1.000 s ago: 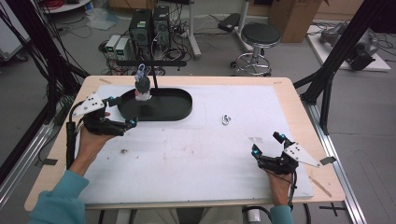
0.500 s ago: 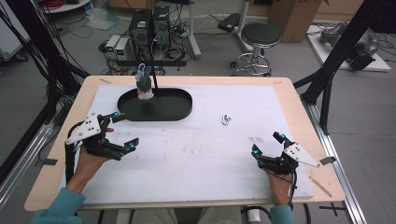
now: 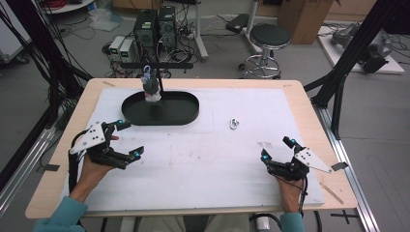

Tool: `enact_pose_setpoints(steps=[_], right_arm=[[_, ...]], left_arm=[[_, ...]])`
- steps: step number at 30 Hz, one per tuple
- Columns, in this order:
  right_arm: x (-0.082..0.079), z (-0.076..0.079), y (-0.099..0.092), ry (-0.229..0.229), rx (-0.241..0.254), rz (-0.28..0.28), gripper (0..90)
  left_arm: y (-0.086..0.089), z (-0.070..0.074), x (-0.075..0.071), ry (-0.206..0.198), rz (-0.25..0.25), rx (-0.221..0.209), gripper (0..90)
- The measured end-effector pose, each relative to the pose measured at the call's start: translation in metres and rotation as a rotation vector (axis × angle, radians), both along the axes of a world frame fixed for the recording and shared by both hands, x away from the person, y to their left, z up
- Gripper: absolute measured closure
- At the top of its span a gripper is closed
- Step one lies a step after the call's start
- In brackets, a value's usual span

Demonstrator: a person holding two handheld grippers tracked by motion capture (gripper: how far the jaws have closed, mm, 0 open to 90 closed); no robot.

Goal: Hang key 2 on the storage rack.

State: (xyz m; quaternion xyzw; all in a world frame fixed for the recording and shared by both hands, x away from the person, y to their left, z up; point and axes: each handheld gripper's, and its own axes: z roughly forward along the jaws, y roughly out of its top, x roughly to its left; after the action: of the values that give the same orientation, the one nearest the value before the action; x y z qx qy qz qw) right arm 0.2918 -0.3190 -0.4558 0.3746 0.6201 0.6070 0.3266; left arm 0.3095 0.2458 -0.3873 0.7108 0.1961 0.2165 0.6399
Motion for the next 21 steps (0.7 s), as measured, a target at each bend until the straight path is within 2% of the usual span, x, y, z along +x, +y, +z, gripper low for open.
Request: enact_pose_setpoints(steps=[6,11,15,21], right_arm=[[0.001,0.001,-0.001,0.010,0.007,0.005,0.7],[0.003,0.005,-0.003,0.052,0.006,0.021,0.7],[0.006,0.014,-0.007,0.050,0.003,0.030,0.7],[0.014,0.027,-0.008,0.097,-0.060,0.072,0.7]], left_arm=[[0.001,-0.001,0.002,0.022,0.007,-0.003,1.7],[0.003,-0.001,0.004,0.043,-0.005,-0.021,1.7],[0.002,-0.002,0.005,0.058,-0.007,-0.003,1.7],[0.001,0.000,0.007,0.063,-0.033,-0.008,1.7]])
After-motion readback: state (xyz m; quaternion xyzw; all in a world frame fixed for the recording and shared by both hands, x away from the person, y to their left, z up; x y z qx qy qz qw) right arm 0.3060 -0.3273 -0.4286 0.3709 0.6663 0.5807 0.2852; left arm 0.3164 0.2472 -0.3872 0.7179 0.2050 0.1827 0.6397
